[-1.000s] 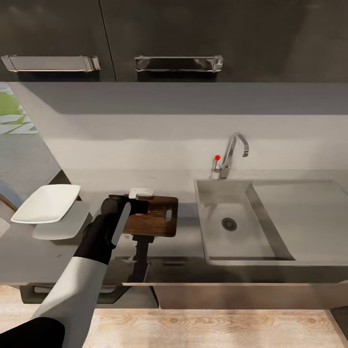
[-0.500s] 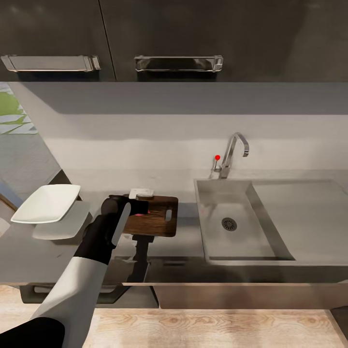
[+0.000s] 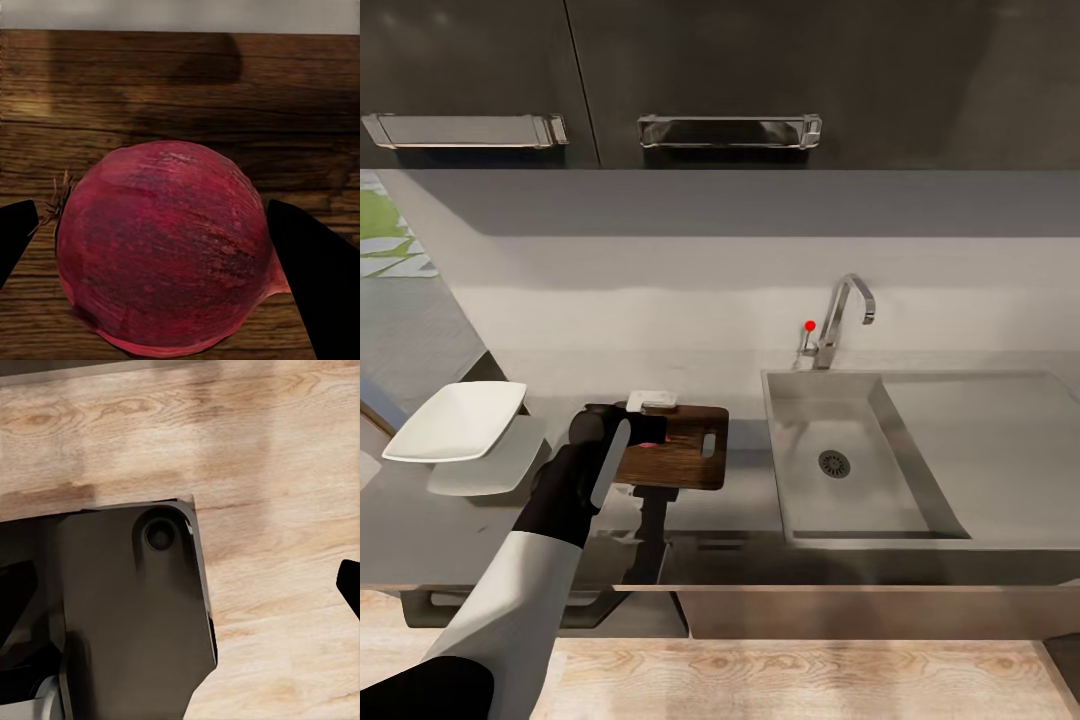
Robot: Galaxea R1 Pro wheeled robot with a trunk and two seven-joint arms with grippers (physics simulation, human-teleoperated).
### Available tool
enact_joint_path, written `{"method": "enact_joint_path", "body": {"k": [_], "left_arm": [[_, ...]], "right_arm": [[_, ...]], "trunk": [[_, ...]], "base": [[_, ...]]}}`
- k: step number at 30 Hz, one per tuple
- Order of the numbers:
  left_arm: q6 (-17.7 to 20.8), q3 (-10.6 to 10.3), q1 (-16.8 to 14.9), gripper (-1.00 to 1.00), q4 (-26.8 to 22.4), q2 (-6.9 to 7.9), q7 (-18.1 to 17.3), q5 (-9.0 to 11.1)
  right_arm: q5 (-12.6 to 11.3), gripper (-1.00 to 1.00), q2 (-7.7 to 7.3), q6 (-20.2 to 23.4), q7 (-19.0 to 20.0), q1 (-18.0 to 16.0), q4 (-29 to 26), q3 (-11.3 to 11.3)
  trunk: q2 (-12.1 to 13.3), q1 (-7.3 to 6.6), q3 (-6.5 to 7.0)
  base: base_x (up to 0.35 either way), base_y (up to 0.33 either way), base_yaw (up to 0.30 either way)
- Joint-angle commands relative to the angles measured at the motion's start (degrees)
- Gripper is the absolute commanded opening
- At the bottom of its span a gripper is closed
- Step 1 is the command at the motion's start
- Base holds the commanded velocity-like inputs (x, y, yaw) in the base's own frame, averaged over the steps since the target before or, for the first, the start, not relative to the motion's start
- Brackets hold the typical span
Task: In the kitchen, take the Vidalia onion out of the sink, dice it on the chopping board with the paring knife, put the diced onion into the bowl on the countertop, then place both the paring knife and the chopping board into the sink.
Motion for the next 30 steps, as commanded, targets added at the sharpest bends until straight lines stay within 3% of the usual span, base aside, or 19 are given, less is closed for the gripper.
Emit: {"method": "enact_joint_path", "body": {"k": [1, 27, 28, 30], "left_arm": [[0.23, -0.04, -0.05, -1.00, -0.03, 0.00, 0.42, 0.40], [0.20, -0.10, -0.05, -1.00, -0.12, 0.00, 0.39, 0.33], [0.19, -0.10, -0.05, 1.00, -0.17, 0.00, 0.40, 0.31], [0.16, -0.10, -0.05, 1.00, -0.23, 0.00, 0.41, 0.28]], "right_arm": [[-0.37, 1.00, -0.03, -0.08, -0.16, 0.03, -0.10, 0.18], [-0.37, 1.00, -0.03, -0.08, -0.16, 0.02, -0.10, 0.18], [-0.37, 1.00, -0.03, -0.08, -0.16, 0.03, -0.10, 0.18], [-0.37, 1.00, -0.03, -0.08, -0.16, 0.03, -0.10, 0.18]], "trunk": [[-0.10, 0.03, -0.09], [-0.10, 0.03, -0.09], [-0.10, 0.03, -0.09], [-0.10, 0.03, -0.09]], "base": [[0.000, 0.000, 0.000], [0.000, 0.000, 0.000], [0.000, 0.000, 0.000], [0.000, 0.000, 0.000]]}}
